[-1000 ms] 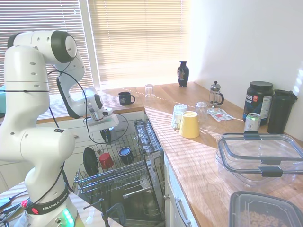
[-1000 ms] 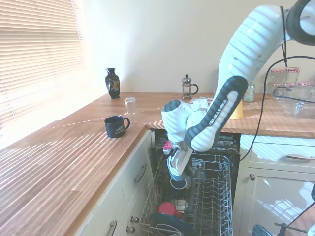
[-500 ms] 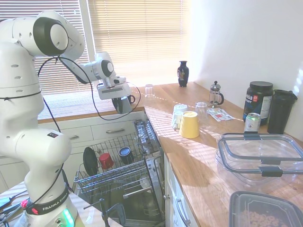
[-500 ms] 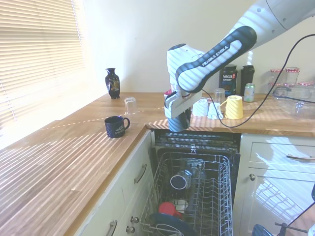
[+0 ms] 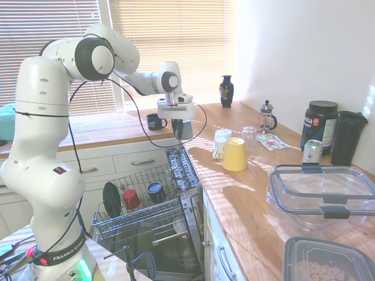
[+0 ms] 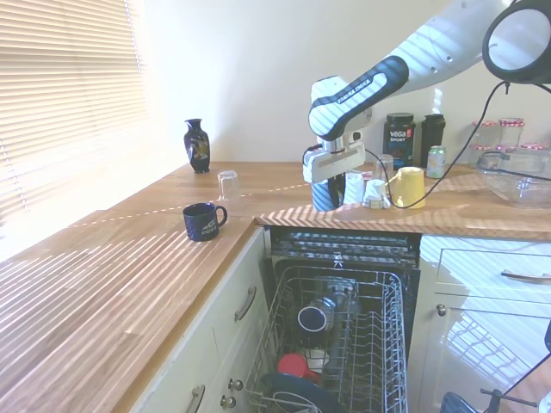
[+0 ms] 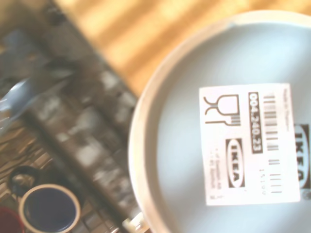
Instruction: Take a mug cup out of the rack
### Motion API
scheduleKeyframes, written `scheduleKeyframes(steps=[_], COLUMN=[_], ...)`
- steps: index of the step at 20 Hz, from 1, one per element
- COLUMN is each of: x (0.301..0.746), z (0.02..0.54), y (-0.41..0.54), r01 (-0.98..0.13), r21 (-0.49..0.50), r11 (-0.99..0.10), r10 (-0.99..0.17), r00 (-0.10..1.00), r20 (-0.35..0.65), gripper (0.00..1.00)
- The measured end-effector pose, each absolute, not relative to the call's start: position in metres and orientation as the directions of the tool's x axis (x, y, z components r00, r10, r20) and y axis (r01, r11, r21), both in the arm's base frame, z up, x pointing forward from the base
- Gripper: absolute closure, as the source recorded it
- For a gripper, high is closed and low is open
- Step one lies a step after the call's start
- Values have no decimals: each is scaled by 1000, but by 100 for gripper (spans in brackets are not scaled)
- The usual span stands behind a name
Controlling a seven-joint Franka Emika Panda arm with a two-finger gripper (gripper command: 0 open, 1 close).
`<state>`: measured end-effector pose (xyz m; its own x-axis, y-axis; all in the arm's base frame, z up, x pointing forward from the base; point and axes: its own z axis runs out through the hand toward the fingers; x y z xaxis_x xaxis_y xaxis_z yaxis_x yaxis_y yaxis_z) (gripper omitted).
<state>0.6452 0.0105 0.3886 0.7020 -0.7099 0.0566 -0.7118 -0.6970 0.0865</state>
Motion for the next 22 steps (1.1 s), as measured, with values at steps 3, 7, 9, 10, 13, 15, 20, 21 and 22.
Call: scheduleKeyframes(steps=[3, 7, 9, 10, 13, 15, 20, 21, 22], x=[658, 666, 668, 668, 670, 670, 671, 671, 670], z=[373, 361, 360, 360, 359, 359, 357, 356, 355], y=[-5, -18, -23, -26, -30, -29, -30, -31, -32], r01=[-720, -728, -734, -739, -756, -766, -775, -778, -780], r21=[95, 101, 100, 99, 98, 96, 84, 82, 80], r11=[-687, -678, -672, -666, -647, -635, -626, -623, -620], r10=[-721, -730, -736, -741, -757, -767, -775, -777, -779], r00=[692, 683, 677, 671, 652, 641, 630, 628, 625], r20=[35, 25, 26, 26, 30, 33, 46, 49, 53], gripper=[100, 100, 0, 0, 0, 0, 0, 0, 0])
